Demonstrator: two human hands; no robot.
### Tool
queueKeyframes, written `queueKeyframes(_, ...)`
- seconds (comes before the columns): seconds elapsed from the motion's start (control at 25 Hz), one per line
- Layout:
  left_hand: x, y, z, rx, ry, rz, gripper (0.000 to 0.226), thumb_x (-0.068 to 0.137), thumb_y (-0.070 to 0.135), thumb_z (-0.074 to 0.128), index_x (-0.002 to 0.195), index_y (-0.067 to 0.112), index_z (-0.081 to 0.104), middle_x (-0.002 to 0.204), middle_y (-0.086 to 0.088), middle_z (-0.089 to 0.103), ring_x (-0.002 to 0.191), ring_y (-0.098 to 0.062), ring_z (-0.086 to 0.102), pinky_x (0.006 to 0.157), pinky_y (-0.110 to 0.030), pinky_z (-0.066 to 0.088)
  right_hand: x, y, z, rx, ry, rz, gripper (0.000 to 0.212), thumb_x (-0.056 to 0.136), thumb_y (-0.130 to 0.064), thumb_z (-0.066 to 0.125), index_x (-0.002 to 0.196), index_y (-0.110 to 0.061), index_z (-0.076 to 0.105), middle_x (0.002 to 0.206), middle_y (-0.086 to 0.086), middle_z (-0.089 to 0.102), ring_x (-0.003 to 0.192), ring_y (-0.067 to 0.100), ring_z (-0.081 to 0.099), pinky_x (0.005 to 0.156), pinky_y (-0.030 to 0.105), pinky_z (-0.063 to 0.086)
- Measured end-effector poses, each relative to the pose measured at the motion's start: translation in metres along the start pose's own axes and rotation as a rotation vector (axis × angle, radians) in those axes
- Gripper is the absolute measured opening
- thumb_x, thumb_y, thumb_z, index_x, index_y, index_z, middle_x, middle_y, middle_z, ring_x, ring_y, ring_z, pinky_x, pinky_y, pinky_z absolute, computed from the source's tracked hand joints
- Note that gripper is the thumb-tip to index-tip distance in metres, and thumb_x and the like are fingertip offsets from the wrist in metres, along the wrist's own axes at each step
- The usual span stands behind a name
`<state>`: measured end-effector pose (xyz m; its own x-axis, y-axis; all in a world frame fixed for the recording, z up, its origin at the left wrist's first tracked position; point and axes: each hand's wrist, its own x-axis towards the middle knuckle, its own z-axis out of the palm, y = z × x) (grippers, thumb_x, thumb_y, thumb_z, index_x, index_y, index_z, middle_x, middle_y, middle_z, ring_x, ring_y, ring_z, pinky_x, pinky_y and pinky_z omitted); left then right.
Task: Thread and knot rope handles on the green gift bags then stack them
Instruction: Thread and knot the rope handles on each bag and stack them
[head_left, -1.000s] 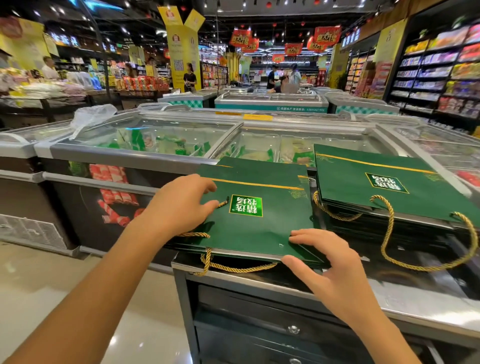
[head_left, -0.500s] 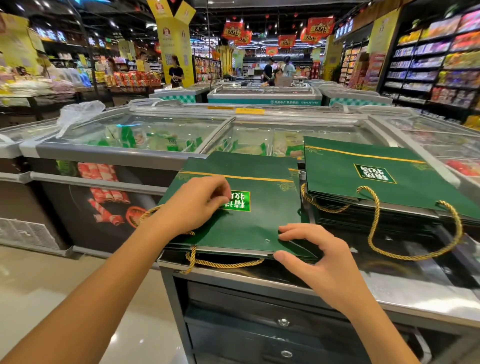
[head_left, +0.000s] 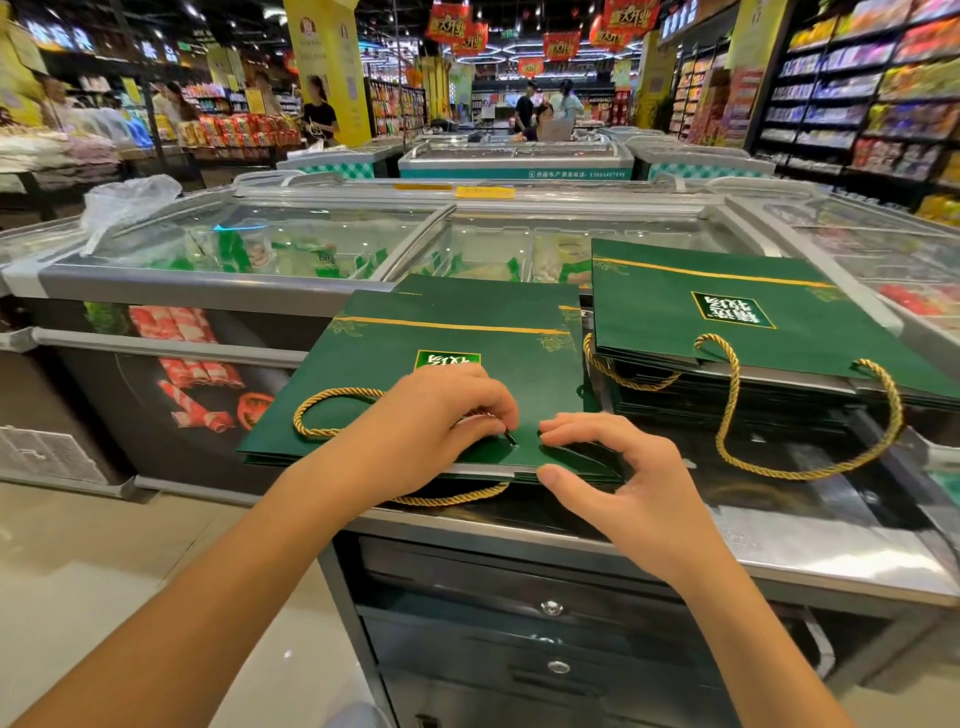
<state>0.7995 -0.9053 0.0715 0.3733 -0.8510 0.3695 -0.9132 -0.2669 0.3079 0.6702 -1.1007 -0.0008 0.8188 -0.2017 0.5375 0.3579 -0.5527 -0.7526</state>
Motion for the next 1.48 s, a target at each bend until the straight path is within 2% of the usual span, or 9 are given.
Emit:
queueKeyframes(0.2, 0.003, 0.002, -0.001, 0.065, -0.043, 0.025, 0.013, 0.099, 0.019, 0.060, 0.101, 0.026, 0.071, 0.095, 0.012, 0.056, 0.081, 0.000, 0.049, 0.073, -0.015, 0.036, 0.000, 0.000, 0.000, -0.004, 0.002, -0.013, 0.022, 0.084, -0.017, 0.081, 0.105, -0.023, 0.077, 0.113, -0.017, 0.073, 0.120, 0.010, 0.064, 0.105, 0.025, 0.047)
queueKeyframes(0.4, 0.007, 0.012, -0.006, 0.179, -0.134, 0.057, 0.018, 0.100, 0.012, 0.057, 0.107, 0.021, 0.071, 0.102, 0.000, 0.058, 0.090, -0.017, 0.053, 0.078, -0.032, 0.045, 0.000, 0.000, 0.001, -0.013, 0.007, -0.011, 0.018, 0.085, -0.021, 0.080, 0.103, -0.024, 0.078, 0.113, -0.021, 0.073, 0.120, 0.009, 0.063, 0.106, 0.031, 0.046)
queueKeyframes(0.64, 0.016, 0.023, -0.010, 0.300, -0.292, 0.049, 0.019, 0.103, 0.017, 0.052, 0.112, 0.024, 0.067, 0.107, 0.001, 0.055, 0.097, -0.018, 0.051, 0.085, -0.035, 0.044, -0.001, -0.003, 0.001, -0.006, 0.012, 0.004, 0.016, 0.086, -0.024, 0.078, 0.102, -0.025, 0.077, 0.111, -0.023, 0.072, 0.118, 0.007, 0.064, 0.107, 0.029, 0.046)
queueKeyframes(0.84, 0.008, 0.015, -0.014, 0.006, -0.009, -0.061, 0.012, 0.094, 0.023, 0.069, 0.105, 0.024, 0.074, 0.096, 0.015, 0.072, 0.091, -0.002, 0.064, 0.088, -0.030, 0.052, -0.001, -0.004, 0.001, 0.031, 0.063, 0.025, 0.015, 0.090, -0.024, 0.074, 0.104, -0.022, 0.076, 0.111, -0.016, 0.075, 0.116, 0.005, 0.066, 0.104, 0.030, 0.050)
queueKeyframes(1.04, -0.006, 0.017, -0.020, -0.019, -0.134, -0.060, 0.037, 0.090, 0.047, 0.066, 0.123, 0.030, 0.070, 0.113, 0.021, 0.068, 0.106, 0.004, 0.059, 0.093, -0.014, 0.045, -0.001, -0.004, 0.002, 0.031, 0.110, 0.013, 0.013, 0.090, -0.021, 0.075, 0.102, -0.018, 0.077, 0.106, -0.015, 0.076, 0.110, 0.007, 0.069, 0.097, 0.028, 0.054)
queueKeyframes(1.2, -0.005, 0.015, -0.016, 0.072, -0.128, -0.001, 0.031, 0.097, 0.034, 0.062, 0.127, 0.027, 0.068, 0.115, 0.015, 0.066, 0.105, 0.000, 0.058, 0.095, -0.021, 0.046, -0.003, -0.006, 0.005, 0.058, 0.173, -0.025, 0.015, 0.089, -0.015, 0.075, 0.104, -0.014, 0.073, 0.103, -0.012, 0.075, 0.106, 0.012, 0.070, 0.093, 0.028, 0.056)
queueKeyframes(1.32, -0.002, 0.016, -0.011, 0.110, -0.106, 0.032, 0.026, 0.102, 0.030, 0.054, 0.122, 0.024, 0.070, 0.112, 0.013, 0.065, 0.102, -0.003, 0.058, 0.092, -0.025, 0.047, -0.007, -0.008, 0.009, -0.056, 0.275, -0.160, 0.011, 0.087, -0.007, 0.077, 0.096, -0.010, 0.072, 0.112, -0.005, 0.072, 0.114, 0.014, 0.067, 0.096, 0.027, 0.054)
queueKeyframes(1.4, -0.001, 0.014, -0.008, 0.101, -0.070, 0.018, 0.026, 0.103, 0.029, 0.051, 0.120, 0.023, 0.070, 0.110, 0.013, 0.065, 0.099, -0.005, 0.059, 0.091, -0.028, 0.048, -0.010, -0.008, 0.015, -0.176, 0.319, -0.231, 0.006, 0.086, -0.016, 0.078, 0.090, -0.011, 0.075, 0.116, -0.001, 0.069, 0.119, 0.018, 0.063, 0.099, 0.029, 0.051)
queueKeyframes(1.48, 0.001, 0.013, -0.007, 0.088, -0.039, 0.004, 0.024, 0.104, 0.027, 0.051, 0.117, 0.022, 0.070, 0.104, 0.013, 0.066, 0.094, -0.005, 0.059, 0.086, -0.029, 0.048, -0.013, -0.012, 0.025, -0.270, 0.373, -0.215, 0.016, 0.089, -0.029, 0.077, 0.092, -0.014, 0.079, 0.120, 0.000, 0.068, 0.120, 0.016, 0.060, 0.101, 0.032, 0.049)
